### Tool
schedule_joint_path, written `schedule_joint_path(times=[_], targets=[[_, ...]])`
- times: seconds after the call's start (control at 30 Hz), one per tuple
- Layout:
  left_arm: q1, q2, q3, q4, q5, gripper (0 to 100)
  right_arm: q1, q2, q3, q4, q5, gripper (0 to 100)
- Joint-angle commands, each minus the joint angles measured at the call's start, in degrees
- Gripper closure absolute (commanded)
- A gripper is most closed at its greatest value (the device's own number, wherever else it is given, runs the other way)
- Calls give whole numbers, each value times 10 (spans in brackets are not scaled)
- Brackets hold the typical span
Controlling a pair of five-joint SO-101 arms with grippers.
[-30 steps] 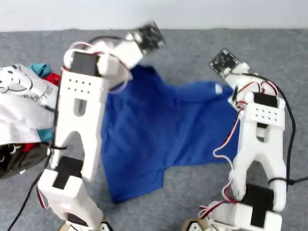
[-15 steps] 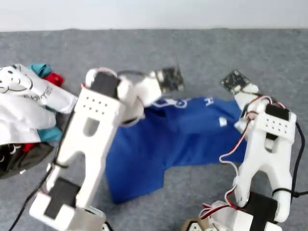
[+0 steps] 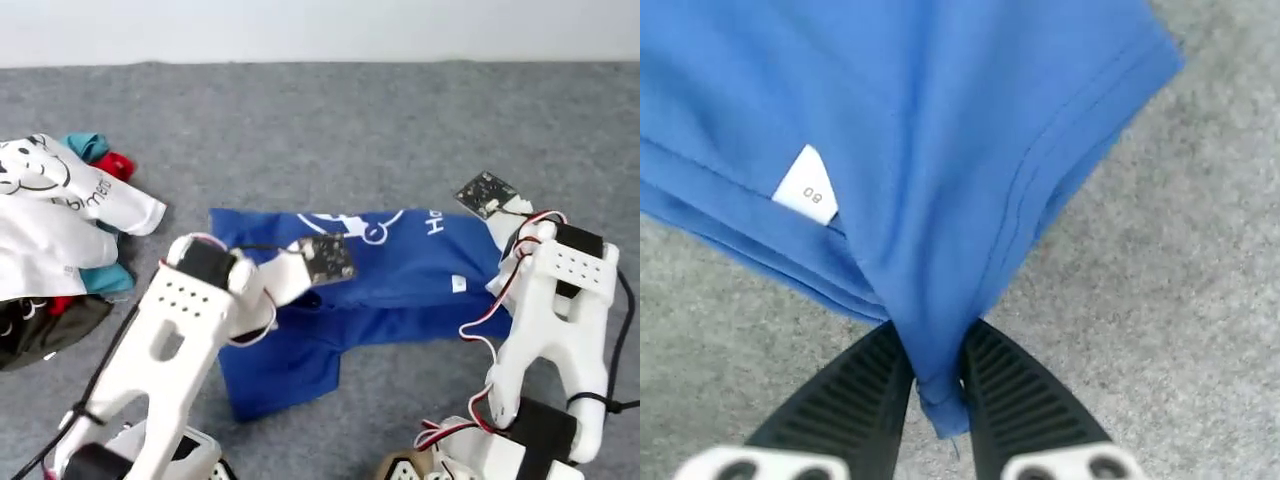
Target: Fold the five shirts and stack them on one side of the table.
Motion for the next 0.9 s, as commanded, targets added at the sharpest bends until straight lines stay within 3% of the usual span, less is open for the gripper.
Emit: schedule_joint_path(times=[0.0, 0.2, 0.43, 0.63, 0.77, 0.87], targets=[[1, -50, 16, -10, 1, 987, 15, -24, -5, 3, 6, 987], [0, -86, 37, 1, 1, 970, 14, -24, -5, 4, 6, 968], [2, -135, 20, 71, 49, 862, 37, -33, -20, 58, 4, 678], [-1, -201, -36, 94, 67, 866, 51, -58, -39, 59, 3, 700], [-1, -206, -63, 27, 149, 880, 30, -66, -50, 40, -33, 715], [-1, -205, -33, -67, 186, 965, -2, -58, -52, -3, -97, 822]])
